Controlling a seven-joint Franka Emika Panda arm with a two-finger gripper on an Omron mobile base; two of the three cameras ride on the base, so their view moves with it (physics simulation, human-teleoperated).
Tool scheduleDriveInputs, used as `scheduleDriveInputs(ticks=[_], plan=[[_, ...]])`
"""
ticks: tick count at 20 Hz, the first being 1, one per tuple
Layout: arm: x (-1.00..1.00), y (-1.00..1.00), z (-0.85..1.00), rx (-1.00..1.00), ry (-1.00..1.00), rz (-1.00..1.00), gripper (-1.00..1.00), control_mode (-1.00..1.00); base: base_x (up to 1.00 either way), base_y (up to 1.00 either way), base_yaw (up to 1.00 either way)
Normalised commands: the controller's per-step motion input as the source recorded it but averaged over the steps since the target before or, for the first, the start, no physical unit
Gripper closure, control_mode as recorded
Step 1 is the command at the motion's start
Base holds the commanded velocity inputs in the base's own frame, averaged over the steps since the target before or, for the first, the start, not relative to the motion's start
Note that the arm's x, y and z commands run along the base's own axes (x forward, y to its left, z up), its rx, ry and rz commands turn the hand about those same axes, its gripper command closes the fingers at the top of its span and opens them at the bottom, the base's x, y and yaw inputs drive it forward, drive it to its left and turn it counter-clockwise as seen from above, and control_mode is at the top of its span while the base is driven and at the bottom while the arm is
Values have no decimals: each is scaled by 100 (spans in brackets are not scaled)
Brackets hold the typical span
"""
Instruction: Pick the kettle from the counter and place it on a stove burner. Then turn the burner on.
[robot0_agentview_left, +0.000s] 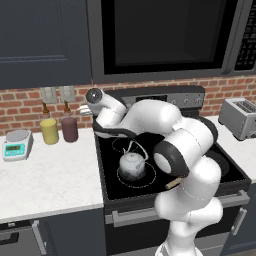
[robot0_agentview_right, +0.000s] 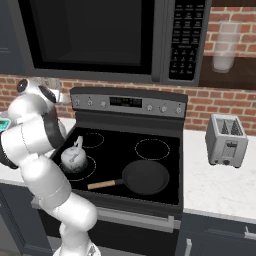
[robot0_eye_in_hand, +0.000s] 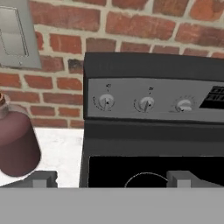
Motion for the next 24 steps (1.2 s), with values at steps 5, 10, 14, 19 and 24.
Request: scheduleDriveInputs(ticks=[5,10,14,19,24], plan=[[45,-7,-14,0,3,0,-100,-100,0,0,0],[23,-2,-25,0,-2,0,-100,-100,0,0,0],[21,-1,-14,0,-2,0,-100,-100,0,0,0],[24,-4,0,0,0,0,-100,-100,0,0,0],[36,-1,0,0,0,0,-100,-100,0,0,0]])
